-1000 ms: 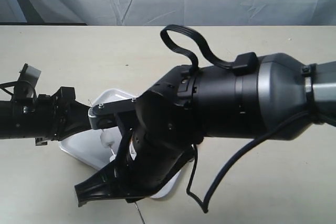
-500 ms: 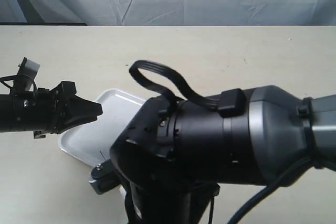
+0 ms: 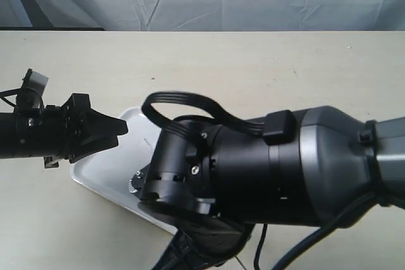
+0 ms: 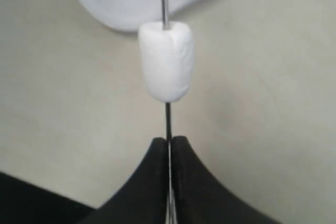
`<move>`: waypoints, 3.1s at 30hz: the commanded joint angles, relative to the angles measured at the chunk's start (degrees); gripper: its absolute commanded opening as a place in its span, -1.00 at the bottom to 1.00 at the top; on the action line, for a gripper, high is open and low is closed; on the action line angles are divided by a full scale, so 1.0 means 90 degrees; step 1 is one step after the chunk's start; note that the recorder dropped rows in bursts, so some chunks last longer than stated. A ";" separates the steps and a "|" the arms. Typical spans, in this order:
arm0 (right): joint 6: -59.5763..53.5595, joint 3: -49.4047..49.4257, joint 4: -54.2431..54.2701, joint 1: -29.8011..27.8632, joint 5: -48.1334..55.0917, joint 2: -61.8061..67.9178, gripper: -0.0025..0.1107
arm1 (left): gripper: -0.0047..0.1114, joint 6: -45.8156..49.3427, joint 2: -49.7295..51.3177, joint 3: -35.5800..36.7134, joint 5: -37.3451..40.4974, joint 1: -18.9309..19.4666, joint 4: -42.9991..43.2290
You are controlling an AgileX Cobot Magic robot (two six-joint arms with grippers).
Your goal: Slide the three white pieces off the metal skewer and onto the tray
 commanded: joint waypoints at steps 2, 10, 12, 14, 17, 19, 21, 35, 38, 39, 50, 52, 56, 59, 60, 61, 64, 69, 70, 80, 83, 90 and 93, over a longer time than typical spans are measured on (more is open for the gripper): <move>0.0501 0.0015 -0.0343 -0.0010 -0.0907 -0.0046 -0.97 | -0.24 -0.0189 -0.0001 -0.0019 0.0172 -0.0014 -0.0095; 0.0566 -0.0001 0.0192 -0.0705 -0.1396 0.0040 -0.97 | -0.24 -0.0189 -0.0001 -0.0019 0.0238 -0.0014 -0.0095; 0.0141 -0.0001 0.0710 -0.0946 -0.1596 0.0044 -0.97 | -0.24 -0.0175 -0.0001 -0.0019 0.0309 -0.0014 -0.0095; -0.0269 -0.0001 0.1333 -0.1089 -0.1869 0.0044 -0.97 | -0.24 -0.0165 -0.0001 -0.0019 0.0348 -0.0014 -0.0095; -0.0949 -0.0001 0.2175 -0.1223 -0.2400 0.0044 -0.97 | -0.24 -0.0165 -0.0001 -0.0019 0.0348 -0.0014 -0.0095; -0.1310 -0.0048 0.2604 -0.1267 -0.2627 0.0056 -0.97 | -0.24 -0.0148 -0.0001 -0.0019 0.0345 -0.0026 -0.0095; -0.1444 -0.0159 0.2671 -0.1267 -0.2672 0.0083 -0.97 | -0.24 -0.0147 -0.0001 -0.0019 0.0345 -0.0117 -0.0095; -0.1521 -0.0752 0.2703 -0.1267 -0.2176 0.0286 -0.97 | -0.26 -0.0147 -0.0001 -0.0019 0.0296 -0.0596 -0.0095; -0.1521 -0.0752 0.2631 -0.1267 -0.2074 0.0286 -0.97 | -0.42 -0.0147 -0.0001 -0.0019 0.0286 -0.0596 -0.0095; -0.1521 -0.0752 0.2631 -0.1267 -0.2074 0.0286 -0.97 | -0.48 -0.0147 -0.0001 -0.0019 0.0286 -0.0596 -0.0095; -0.1521 -0.0752 0.2603 -0.1267 -0.2054 0.0286 -0.97 | -0.62 -0.0147 -0.0001 -0.0031 0.0286 -0.0596 -0.0095; -0.1521 -0.0752 0.2603 -0.1267 -0.1946 0.0286 -0.97 | -0.62 -0.0147 -0.0001 -0.0057 0.0272 -0.0596 -0.0095; -0.1521 -0.0752 0.2603 -0.1267 -0.1850 0.0286 -0.97 | -0.64 -0.0147 -0.0001 -0.0054 0.0272 -0.0596 -0.0095; -0.1521 -0.0752 0.2603 -0.1267 -0.1838 0.0286 -0.97 | -0.71 -0.0147 -0.0001 -0.0054 0.0272 -0.0596 -0.0095; -0.1521 -0.0752 0.2603 -0.1267 -0.1838 0.0286 -0.97 | -0.73 -0.0147 -0.0001 -0.0054 0.0272 -0.0596 -0.0095; -0.1521 -0.0752 0.2603 -0.1267 -0.1826 0.0286 -0.97 | -0.75 -0.0147 -0.0001 -0.0054 0.0272 -0.0596 -0.0095; -0.1521 -0.0752 0.2591 -0.1267 -0.1640 0.0286 -0.97 | -0.79 -0.0134 -0.0001 -0.0054 0.0272 -0.0596 -0.0095; -0.1521 -0.0752 0.2591 -0.1267 -0.0857 0.0286 -0.97 | -0.79 -0.0123 -0.0001 -0.0096 0.0261 -0.0596 -0.0095; -0.1536 -0.0752 0.2591 -0.1267 -0.0701 0.0286 -0.97 | -0.79 -0.0123 -0.0001 -0.0096 0.0261 -0.0596 -0.0095; -0.1836 -0.0752 0.2580 -0.1267 0.0844 0.0286 -0.97 | -0.79 0.0008 -0.0001 -0.0217 0.0088 -0.0596 -0.0095; -0.1852 -0.0752 0.2715 -0.1255 0.0844 0.0286 -0.97 | -0.79 -0.0018 -0.0001 -0.0309 -0.0177 -0.0596 -0.0095; -0.1852 0.0105 0.2788 -0.1255 0.0844 0.0286 -0.97 | -0.78 -0.0078 -0.0001 -0.0637 -0.0853 -0.0576 -0.0095; -0.1947 0.0975 0.2788 -0.1255 0.0844 0.0286 -0.97 | -0.78 -0.0191 -0.0001 -0.0640 -0.1086 -0.0572 -0.0095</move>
